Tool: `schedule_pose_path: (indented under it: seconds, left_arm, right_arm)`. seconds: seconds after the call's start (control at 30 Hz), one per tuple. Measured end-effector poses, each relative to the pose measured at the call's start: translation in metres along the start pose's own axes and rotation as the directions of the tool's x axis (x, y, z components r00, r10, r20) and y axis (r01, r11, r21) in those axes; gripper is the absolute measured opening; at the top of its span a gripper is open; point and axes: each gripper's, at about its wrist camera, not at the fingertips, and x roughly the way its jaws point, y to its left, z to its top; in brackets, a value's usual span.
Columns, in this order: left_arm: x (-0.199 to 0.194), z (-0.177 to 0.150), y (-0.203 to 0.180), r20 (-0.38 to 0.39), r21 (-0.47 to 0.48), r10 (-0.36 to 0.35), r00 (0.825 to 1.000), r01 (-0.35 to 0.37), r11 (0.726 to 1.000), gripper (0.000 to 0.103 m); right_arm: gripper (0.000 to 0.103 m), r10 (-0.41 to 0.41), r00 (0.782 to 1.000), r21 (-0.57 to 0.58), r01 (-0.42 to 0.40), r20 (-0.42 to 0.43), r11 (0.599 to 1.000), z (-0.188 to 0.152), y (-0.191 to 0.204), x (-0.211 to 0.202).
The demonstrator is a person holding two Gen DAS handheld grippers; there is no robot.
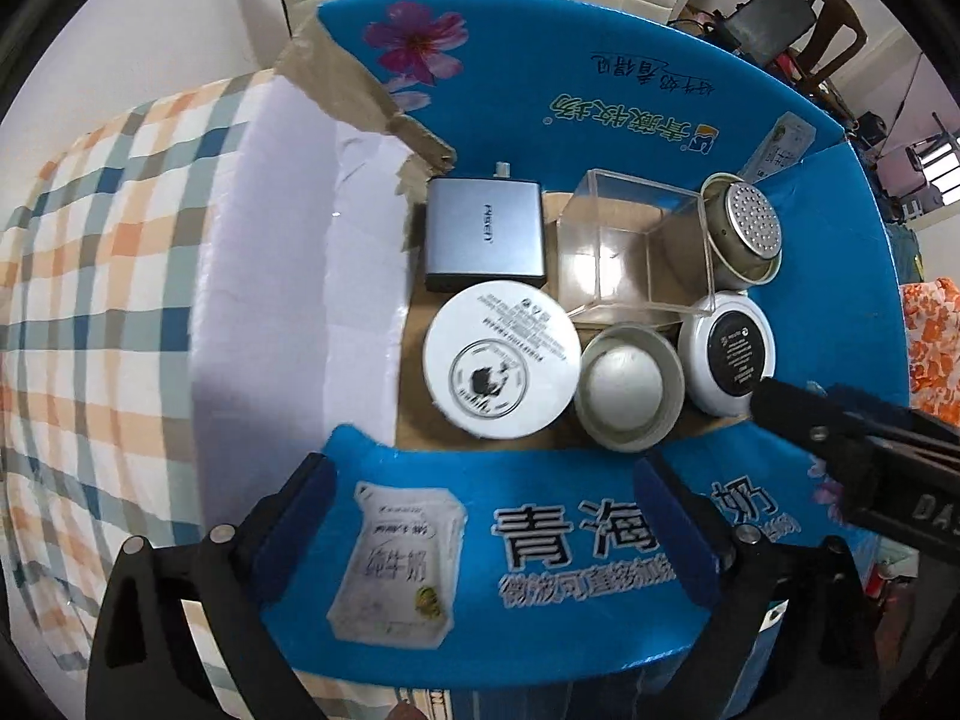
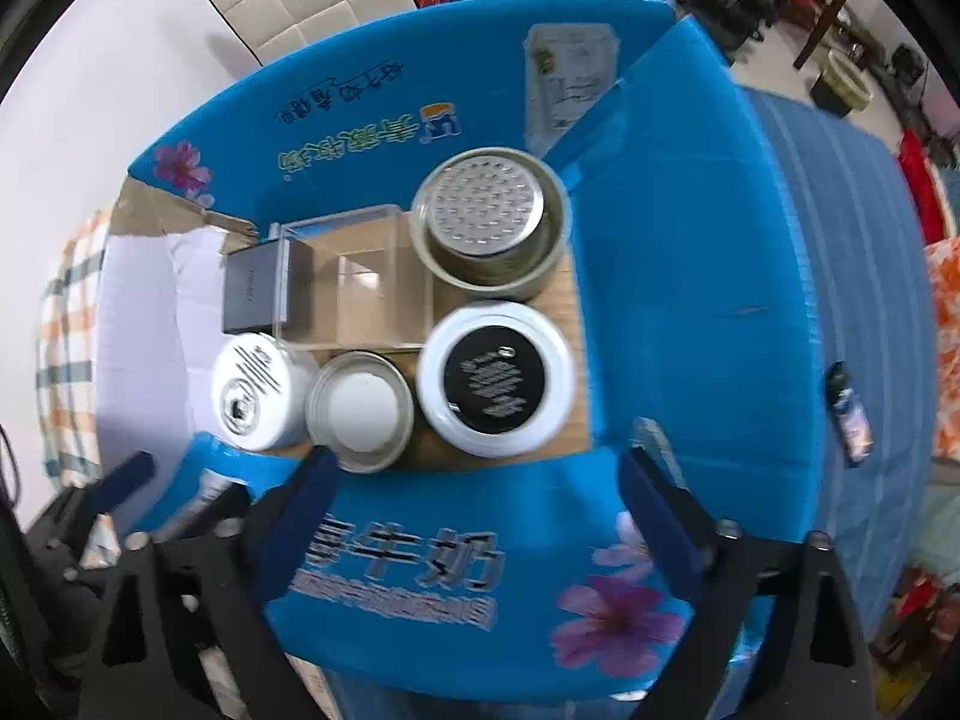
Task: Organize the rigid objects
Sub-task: 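Lift both tools out of the box toward the lighter and white case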
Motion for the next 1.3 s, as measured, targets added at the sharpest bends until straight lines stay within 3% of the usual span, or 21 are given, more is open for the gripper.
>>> schedule_pose_path:
  seconds: [0.2,0.43,1.03,1.3]
  left_arm:
    - [-0.020,-0.016,0.008,0.048,-0.006,0.056,0.997,-0.056,0.998,0.101]
    - [-0.061,-0.035,-0.004,0.128,-0.013,0.125,0.984,-0.124,0.992,0.101]
    - [-0.181,-0.079,-0.031,0.312,-0.062,0.157,0.937,-0.145,0.988,0.101]
    - [-0.199,-0.100,-0.060,0.327,-0.037,0.140,0.934,-0.136,0.990,0.101]
  right_arm:
    - [0.103,-0.040,0.998,-0.056,0.042,0.042,0.998,-0.018,-0.004,-0.021]
    - [0.103,-0.021,0.993,-0.094,0.032,0.112,0.995,-0.041,-0.007,-0.063]
    - [0.103,0.050,0.955,-0.142,-0.008,0.293,0.990,-0.103,-0.032,-0.212]
    - [0.103,0.079,0.942,-0.153,-0.030,0.326,0.988,-0.120,-0.059,-0.240]
